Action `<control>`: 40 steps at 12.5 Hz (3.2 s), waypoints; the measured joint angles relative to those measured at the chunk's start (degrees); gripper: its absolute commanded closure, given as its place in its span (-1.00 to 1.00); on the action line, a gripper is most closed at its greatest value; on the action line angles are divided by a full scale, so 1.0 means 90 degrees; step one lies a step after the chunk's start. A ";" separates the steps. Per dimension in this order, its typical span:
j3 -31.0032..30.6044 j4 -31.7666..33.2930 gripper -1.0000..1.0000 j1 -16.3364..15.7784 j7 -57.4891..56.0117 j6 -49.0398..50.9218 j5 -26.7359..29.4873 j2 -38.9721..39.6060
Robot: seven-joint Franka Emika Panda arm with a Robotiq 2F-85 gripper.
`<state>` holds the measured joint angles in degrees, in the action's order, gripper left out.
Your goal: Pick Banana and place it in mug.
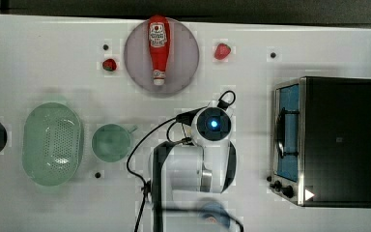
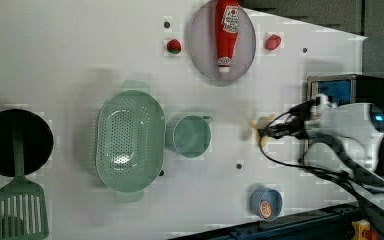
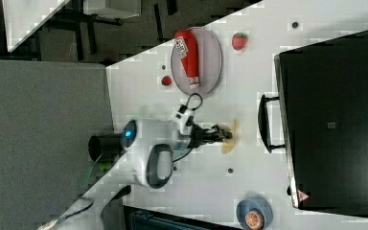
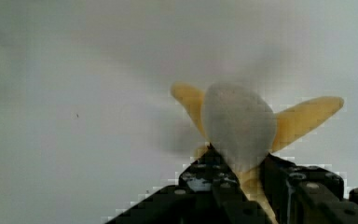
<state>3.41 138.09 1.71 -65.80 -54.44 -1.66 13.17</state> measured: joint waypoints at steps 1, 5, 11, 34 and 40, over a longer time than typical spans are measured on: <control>-0.0003 -0.0012 0.57 0.0006 0.0000 0.0242 0.0011 -0.0490; 0.0010 -0.0970 0.57 -0.0062 0.0137 0.2617 -0.0036 -0.2271; -0.0753 -0.1878 0.57 -0.0109 0.1924 0.3889 0.0016 -0.3114; -0.3095 -0.0336 -1.00 -0.0409 0.6836 0.0311 0.0639 -0.0402; -0.2802 -0.0522 -1.00 -0.0293 0.6876 0.1250 0.0518 -0.1442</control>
<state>-21.81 133.39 -0.93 -3.92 -43.20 3.01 0.19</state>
